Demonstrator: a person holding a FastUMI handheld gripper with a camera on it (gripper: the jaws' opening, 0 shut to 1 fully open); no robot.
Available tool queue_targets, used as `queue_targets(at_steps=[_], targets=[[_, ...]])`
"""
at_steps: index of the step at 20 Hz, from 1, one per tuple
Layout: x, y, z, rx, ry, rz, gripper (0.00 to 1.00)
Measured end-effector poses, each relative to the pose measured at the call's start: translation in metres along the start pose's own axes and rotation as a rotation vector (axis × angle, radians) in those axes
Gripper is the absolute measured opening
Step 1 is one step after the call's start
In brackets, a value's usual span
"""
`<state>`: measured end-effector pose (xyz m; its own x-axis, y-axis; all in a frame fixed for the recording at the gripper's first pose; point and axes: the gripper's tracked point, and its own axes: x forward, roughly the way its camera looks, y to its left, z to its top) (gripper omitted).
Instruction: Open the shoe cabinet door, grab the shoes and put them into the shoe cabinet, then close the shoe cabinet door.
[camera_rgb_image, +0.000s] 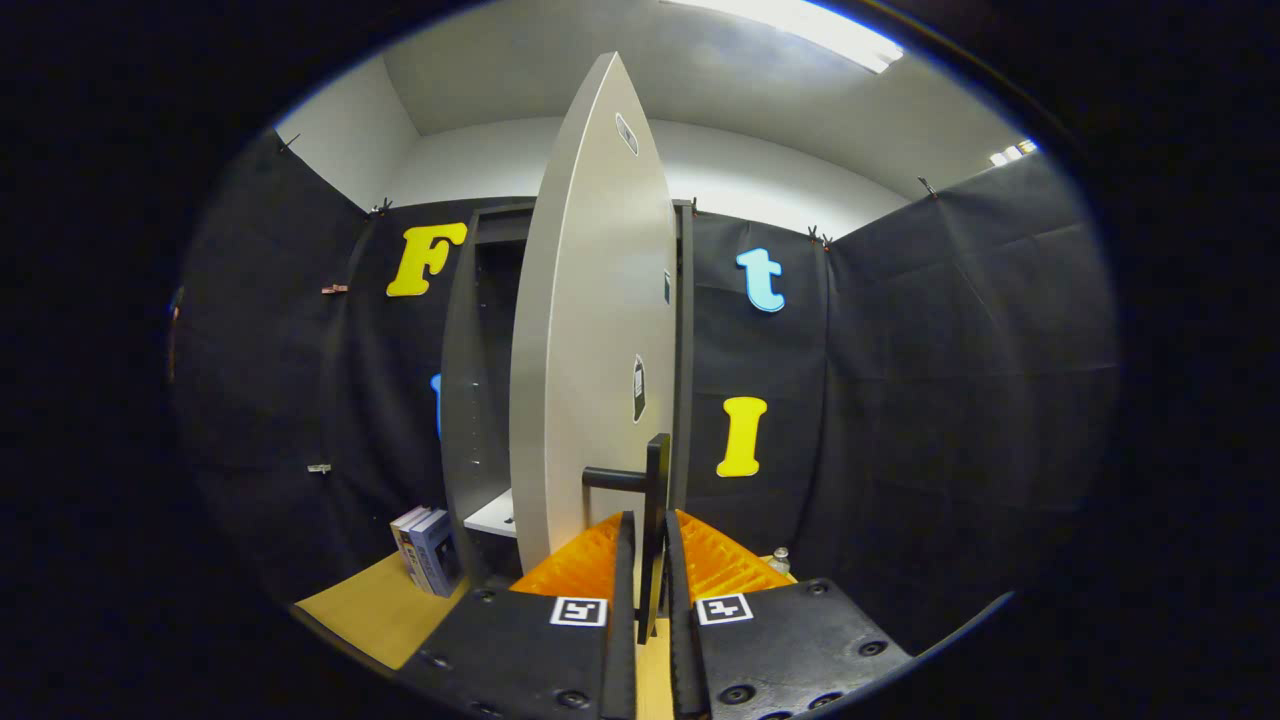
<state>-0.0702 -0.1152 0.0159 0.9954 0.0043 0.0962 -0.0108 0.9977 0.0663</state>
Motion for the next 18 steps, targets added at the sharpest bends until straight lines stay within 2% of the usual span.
queue_targets(at_steps=[1,4,6,11,13,14,17,18], targets=[[-0.001,-0.009,0.001,0.018,0.006,-0.001,0.15],[-0.003,-0.034,-0.001,0.052,0.031,0.006,0.15],[0.004,-0.049,-0.004,0.055,0.042,0.015,0.08],[-0.007,-0.064,-0.002,0.061,0.062,0.019,0.08],[-0.017,-0.070,-0.002,0.036,0.059,0.009,0.23],[-0.025,-0.074,0.000,0.015,0.060,-0.002,0.26],[-0.050,-0.083,0.001,-0.040,0.074,-0.037,0.51],[-0.059,-0.080,0.001,-0.044,0.077,-0.038,0.55]])
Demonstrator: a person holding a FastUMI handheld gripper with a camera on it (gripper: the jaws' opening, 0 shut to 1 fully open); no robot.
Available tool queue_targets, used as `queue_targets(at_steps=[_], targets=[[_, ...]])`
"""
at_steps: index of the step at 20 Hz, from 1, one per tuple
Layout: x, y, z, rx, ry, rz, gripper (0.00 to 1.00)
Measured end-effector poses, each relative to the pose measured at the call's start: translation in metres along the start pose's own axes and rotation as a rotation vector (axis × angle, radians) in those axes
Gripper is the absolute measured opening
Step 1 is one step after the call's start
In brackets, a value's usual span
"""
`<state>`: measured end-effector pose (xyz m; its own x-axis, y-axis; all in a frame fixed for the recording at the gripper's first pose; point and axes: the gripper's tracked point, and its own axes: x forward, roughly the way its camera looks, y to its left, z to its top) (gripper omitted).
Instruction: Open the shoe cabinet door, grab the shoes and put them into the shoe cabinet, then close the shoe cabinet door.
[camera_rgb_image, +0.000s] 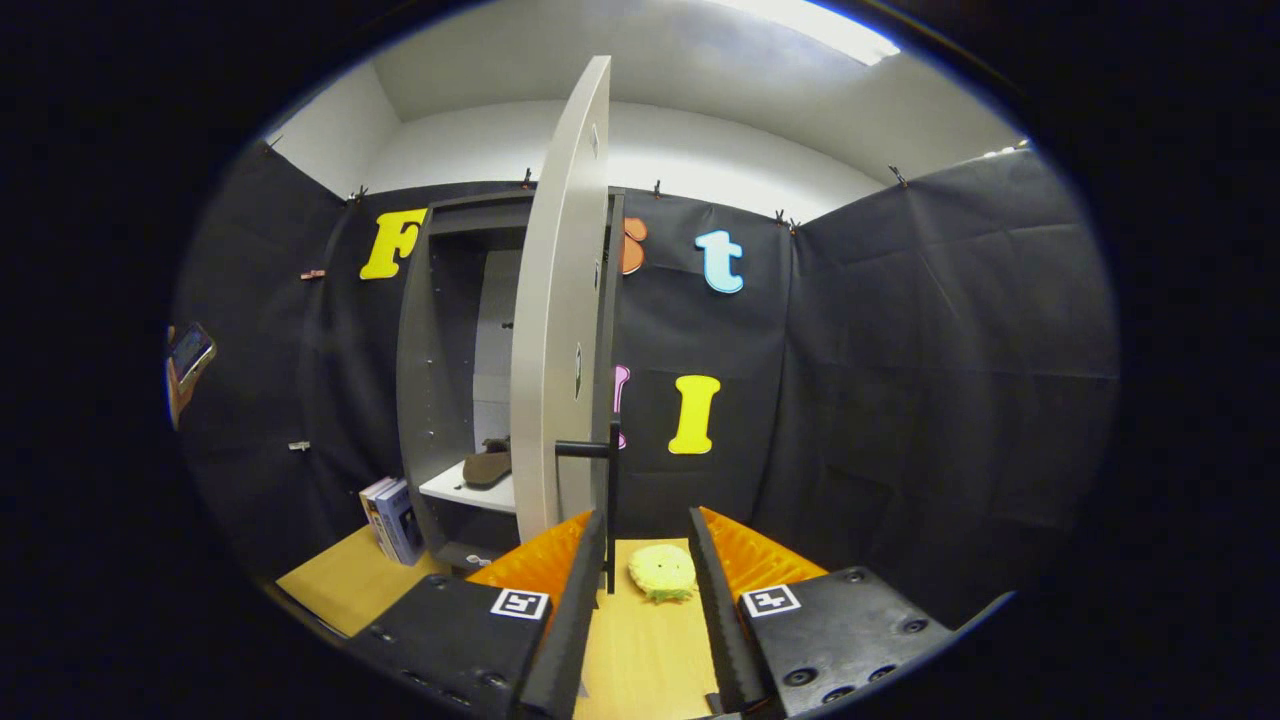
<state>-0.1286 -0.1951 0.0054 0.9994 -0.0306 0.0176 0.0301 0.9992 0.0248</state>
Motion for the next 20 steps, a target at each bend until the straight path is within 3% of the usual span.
queue_targets(at_steps=[2,5,11,16,20], targets=[[-0.016,0.012,-0.002,0.006,0.013,0.021,0.65],[-0.032,0.046,-0.015,0.000,0.025,0.083,0.99],[-0.025,0.137,-0.065,0.023,0.118,0.236,0.99],[0.004,0.201,-0.153,0.046,0.334,0.302,0.98],[0.008,0.248,-0.254,0.053,0.562,0.352,0.99]])
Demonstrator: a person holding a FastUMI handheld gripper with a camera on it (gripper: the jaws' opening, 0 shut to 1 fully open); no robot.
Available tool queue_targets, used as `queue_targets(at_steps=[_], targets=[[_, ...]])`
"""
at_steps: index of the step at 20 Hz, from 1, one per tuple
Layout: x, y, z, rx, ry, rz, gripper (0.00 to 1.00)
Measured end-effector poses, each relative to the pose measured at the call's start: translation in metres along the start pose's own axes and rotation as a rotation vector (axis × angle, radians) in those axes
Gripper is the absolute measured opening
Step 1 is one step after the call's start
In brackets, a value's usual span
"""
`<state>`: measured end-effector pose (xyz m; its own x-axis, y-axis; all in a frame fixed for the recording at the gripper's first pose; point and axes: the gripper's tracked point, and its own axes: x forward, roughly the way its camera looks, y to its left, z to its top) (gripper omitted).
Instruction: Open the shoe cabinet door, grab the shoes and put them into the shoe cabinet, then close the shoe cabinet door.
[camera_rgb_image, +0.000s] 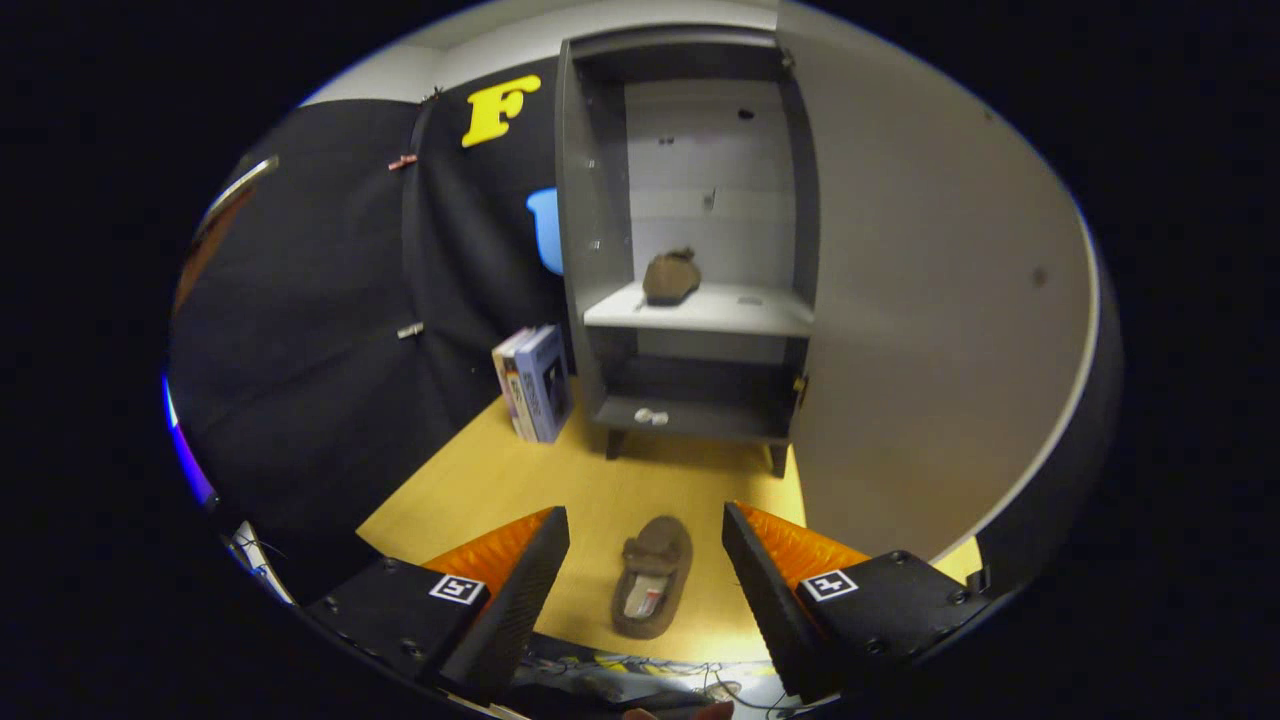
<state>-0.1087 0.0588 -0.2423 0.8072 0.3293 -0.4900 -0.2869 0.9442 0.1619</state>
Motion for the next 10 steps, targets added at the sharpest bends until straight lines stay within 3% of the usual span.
queue_targets(at_steps=[6,10], targets=[[0.083,0.011,-0.110,0.084,0.243,0.014,0.99],[0.133,0.014,-0.154,0.139,0.308,0.011,0.98]])
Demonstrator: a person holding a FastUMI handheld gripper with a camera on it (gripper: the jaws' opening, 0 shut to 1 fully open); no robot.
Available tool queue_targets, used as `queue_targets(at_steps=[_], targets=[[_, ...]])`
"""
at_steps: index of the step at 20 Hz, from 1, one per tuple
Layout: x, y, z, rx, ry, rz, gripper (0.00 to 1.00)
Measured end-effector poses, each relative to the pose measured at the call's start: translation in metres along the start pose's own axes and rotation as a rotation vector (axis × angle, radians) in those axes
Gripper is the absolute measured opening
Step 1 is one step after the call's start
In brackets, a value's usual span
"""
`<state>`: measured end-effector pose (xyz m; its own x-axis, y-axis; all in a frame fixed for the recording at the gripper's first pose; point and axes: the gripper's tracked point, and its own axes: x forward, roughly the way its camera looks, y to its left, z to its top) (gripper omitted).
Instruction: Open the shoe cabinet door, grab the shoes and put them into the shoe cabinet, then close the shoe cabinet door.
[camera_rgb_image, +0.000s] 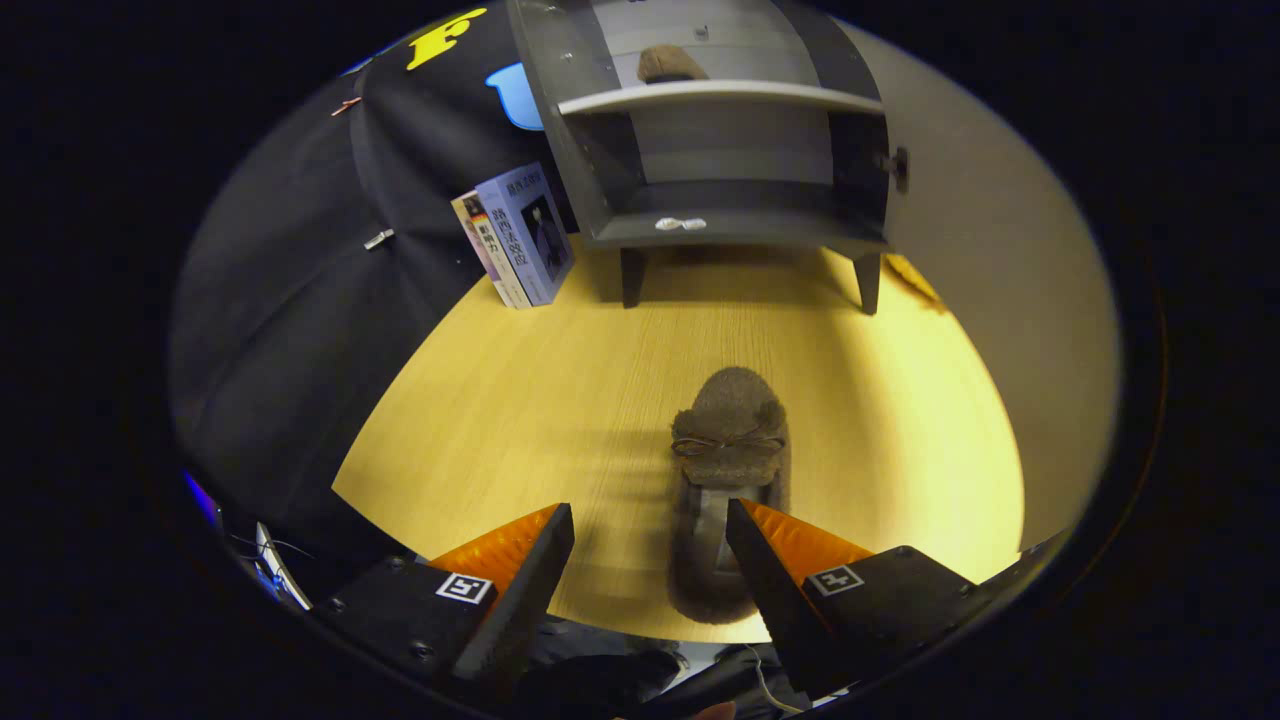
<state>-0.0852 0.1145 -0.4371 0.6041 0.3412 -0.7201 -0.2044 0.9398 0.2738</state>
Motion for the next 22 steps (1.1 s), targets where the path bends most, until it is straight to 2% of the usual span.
queue_targets(at_steps=[3,6,9,10,13,17,22], targets=[[0.040,-0.010,-0.001,0.029,-0.006,-0.050,0.95],[0.074,-0.027,0.006,0.074,-0.027,-0.130,0.84],[0.088,-0.037,0.018,0.081,-0.066,-0.213,0.59],[0.092,-0.043,0.022,0.063,-0.078,-0.249,0.54],[0.093,-0.040,0.031,0.072,-0.101,-0.234,0.10],[0.071,-0.038,0.056,0.070,-0.136,-0.203,0.10],[-0.003,-0.034,0.131,0.062,-0.279,-0.171,0.10]])
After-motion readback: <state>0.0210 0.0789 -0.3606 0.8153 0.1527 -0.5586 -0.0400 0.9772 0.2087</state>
